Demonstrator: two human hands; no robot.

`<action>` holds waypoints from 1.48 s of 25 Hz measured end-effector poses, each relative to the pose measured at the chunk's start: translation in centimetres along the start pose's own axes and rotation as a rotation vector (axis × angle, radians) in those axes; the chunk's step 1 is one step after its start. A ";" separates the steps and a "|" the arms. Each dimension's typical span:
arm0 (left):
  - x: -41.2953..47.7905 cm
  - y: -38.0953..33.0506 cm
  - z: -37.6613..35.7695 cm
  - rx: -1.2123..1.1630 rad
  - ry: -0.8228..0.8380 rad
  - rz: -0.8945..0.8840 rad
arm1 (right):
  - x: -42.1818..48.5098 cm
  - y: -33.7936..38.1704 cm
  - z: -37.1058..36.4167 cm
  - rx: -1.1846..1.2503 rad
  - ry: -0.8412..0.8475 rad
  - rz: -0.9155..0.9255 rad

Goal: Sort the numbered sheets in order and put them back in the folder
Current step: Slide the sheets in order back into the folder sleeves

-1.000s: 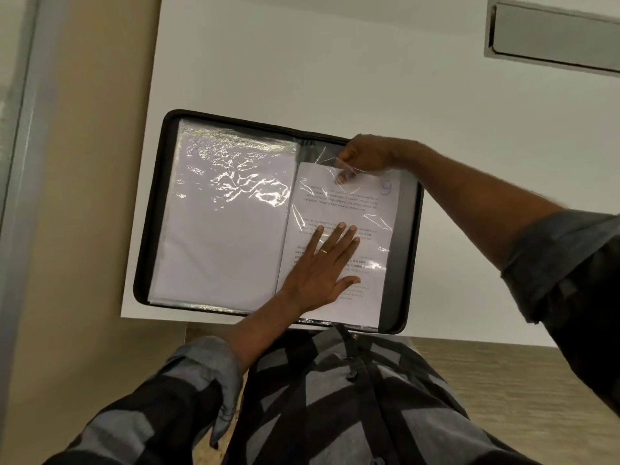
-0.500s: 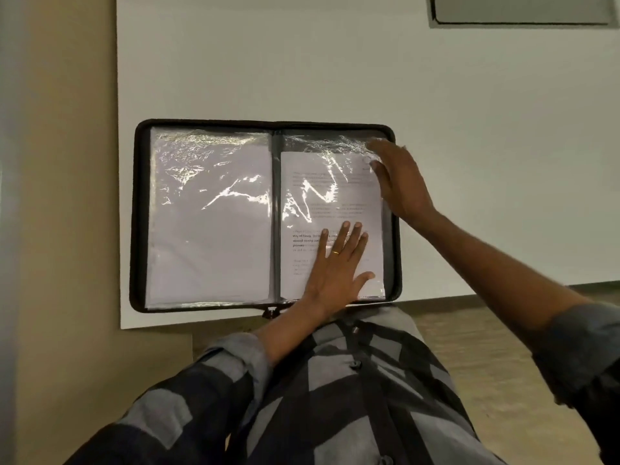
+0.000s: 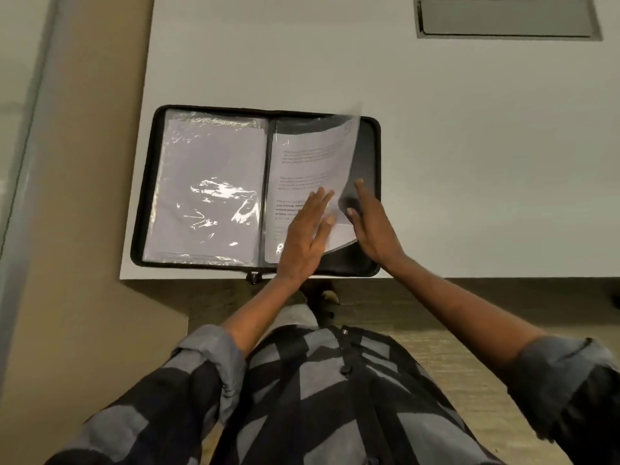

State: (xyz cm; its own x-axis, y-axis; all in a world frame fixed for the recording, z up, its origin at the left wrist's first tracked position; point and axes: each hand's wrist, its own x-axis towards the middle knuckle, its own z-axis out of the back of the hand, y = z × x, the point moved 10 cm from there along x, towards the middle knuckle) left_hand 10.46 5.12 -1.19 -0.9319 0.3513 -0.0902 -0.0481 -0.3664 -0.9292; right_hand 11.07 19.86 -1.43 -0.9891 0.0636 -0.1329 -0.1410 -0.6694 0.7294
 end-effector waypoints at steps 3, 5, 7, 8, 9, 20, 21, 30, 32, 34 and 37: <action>-2.3 -1.5 3.8 -0.257 -0.128 0.135 | -0.3 6.6 -3.9 0.102 0.152 0.237; -3.6 -2.1 6.6 -0.282 -0.185 0.212 | -0.3 9.7 -6.0 0.063 0.202 0.299; -4.9 -1.8 10.1 -0.323 -0.263 0.272 | -0.5 12.1 -7.9 0.030 0.252 0.328; -5.4 -1.7 11.9 -0.361 -0.295 0.281 | -0.7 13.1 -8.9 0.006 0.278 0.345; -5.8 -1.2 13.6 -0.391 -0.324 0.290 | -0.8 14.0 -9.8 -0.019 0.304 0.366; -9.7 12.4 29.3 0.056 -0.400 0.567 | 0.3 16.0 -19.8 -0.264 0.473 0.408; -9.8 13.5 29.2 0.146 -0.346 0.581 | 0.4 15.6 -20.5 -0.309 0.485 0.380; -8.9 16.0 29.5 0.367 -0.277 0.641 | 1.4 14.2 -23.4 -0.466 0.473 0.244; -8.0 15.9 30.4 0.277 -0.338 0.602 | 1.7 14.3 -23.3 -0.415 0.469 0.212; -7.4 14.8 30.4 0.188 -0.363 0.532 | 1.7 14.3 -22.9 -0.345 0.476 0.178; -6.4 12.5 29.0 0.009 -0.291 0.459 | 1.8 15.3 -21.4 -0.197 0.457 0.124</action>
State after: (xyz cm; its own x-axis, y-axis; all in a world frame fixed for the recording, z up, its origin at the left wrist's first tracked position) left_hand 5.38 -26.67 -1.86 -0.9190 -0.0991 -0.3816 0.3850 -0.4340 -0.8145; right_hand 8.05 -6.13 -4.90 -0.8718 -0.3260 -0.3656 0.0305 -0.7810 0.6237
